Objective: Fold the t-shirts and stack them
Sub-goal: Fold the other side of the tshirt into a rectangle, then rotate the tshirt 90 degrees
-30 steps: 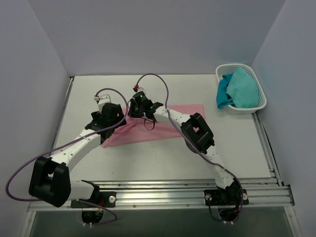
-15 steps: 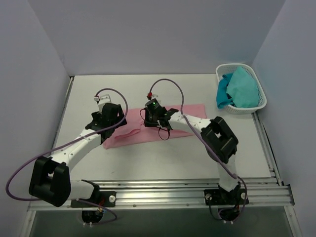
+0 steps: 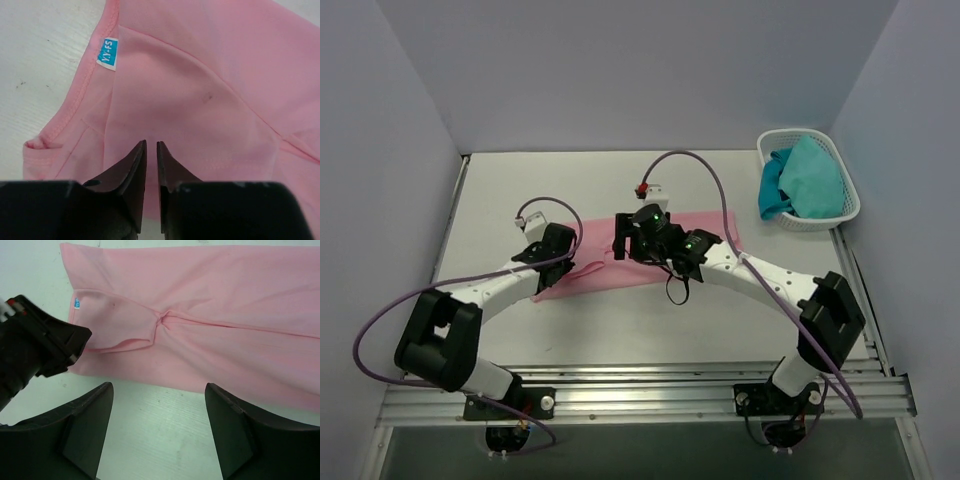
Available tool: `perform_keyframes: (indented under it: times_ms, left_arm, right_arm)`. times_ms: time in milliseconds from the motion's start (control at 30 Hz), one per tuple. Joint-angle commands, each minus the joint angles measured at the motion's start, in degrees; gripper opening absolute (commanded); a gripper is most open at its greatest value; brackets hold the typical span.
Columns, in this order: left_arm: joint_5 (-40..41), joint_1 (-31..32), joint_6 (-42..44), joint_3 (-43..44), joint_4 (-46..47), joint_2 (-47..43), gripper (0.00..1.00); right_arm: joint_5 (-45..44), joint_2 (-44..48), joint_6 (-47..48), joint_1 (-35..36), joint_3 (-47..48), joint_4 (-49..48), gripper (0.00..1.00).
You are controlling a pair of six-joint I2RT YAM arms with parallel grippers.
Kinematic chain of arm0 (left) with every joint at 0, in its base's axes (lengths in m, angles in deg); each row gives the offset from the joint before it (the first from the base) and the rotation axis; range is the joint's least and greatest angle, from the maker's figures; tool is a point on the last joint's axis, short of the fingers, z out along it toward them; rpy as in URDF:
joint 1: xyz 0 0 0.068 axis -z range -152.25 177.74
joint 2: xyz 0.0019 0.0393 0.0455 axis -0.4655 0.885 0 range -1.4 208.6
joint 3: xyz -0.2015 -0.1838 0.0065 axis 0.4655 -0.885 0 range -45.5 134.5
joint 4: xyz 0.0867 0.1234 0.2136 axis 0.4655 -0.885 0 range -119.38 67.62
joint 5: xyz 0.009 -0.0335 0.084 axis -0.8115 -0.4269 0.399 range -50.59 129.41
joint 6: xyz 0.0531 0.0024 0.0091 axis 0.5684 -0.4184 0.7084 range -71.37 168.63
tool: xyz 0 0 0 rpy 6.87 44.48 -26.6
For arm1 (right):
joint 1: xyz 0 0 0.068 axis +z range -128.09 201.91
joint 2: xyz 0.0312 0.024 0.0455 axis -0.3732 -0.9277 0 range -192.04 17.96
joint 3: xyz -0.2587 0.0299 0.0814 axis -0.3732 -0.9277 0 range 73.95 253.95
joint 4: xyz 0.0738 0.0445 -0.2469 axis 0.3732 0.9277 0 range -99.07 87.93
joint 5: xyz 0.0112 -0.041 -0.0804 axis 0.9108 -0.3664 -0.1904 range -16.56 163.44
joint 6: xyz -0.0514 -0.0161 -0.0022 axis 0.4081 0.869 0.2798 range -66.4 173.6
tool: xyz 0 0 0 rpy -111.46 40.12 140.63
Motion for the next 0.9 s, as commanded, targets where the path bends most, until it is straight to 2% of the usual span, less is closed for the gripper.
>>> perform_keyframes:
  times_ms: [0, 167, 333, 467, 700, 733, 800, 833, 867]
  left_arm:
    - [3.2, -0.4, -3.5, 5.0, 0.8, 6.3, 0.21]
    - [1.7, -2.6, -4.5, 11.1, 1.2, 17.0, 0.06]
    - [4.1, -3.5, -4.8, 16.8, -2.1, 23.9, 0.05]
    - [3.4, -6.4, -2.3, 25.0, -6.2, 30.1, 0.05]
    - [-1.7, -10.6, 3.2, 51.4, -12.8, 46.7, 0.05]
    - [-3.5, -11.0, 3.7, 59.4, -14.7, 51.5, 0.05]
    - [-7.4, -11.8, 6.4, 67.7, -15.5, 56.6, 0.06]
    - [-10.9, -12.4, 6.9, 79.1, -19.0, 62.6, 0.06]
    - [-14.7, -12.4, 7.2, 84.3, -20.0, 65.6, 0.09]
  right_arm:
    - [-4.0, 6.6, 1.2, -0.1, -2.7, 3.2, 0.70]
    - [-6.6, 14.0, 2.0, -0.5, -5.3, 6.4, 0.70]
    - [-8.8, 20.5, 2.9, -1.2, -6.2, 9.1, 0.71]
    - [-9.5, 24.3, 3.5, -1.7, -6.1, 10.9, 0.74]
    - [-10.2, 25.5, 5.0, -3.3, -7.1, 11.8, 0.76]
    - [-10.2, 25.6, 5.0, -3.9, -7.5, 11.7, 0.76]
    - [-9.8, 25.8, 5.6, -4.3, -8.0, 11.5, 0.76]
    - [-9.8, 25.8, 5.7, -4.5, -8.1, 11.4, 0.76]
    - [-9.4, 25.8, 6.0, -4.9, -8.4, 11.5, 0.76]
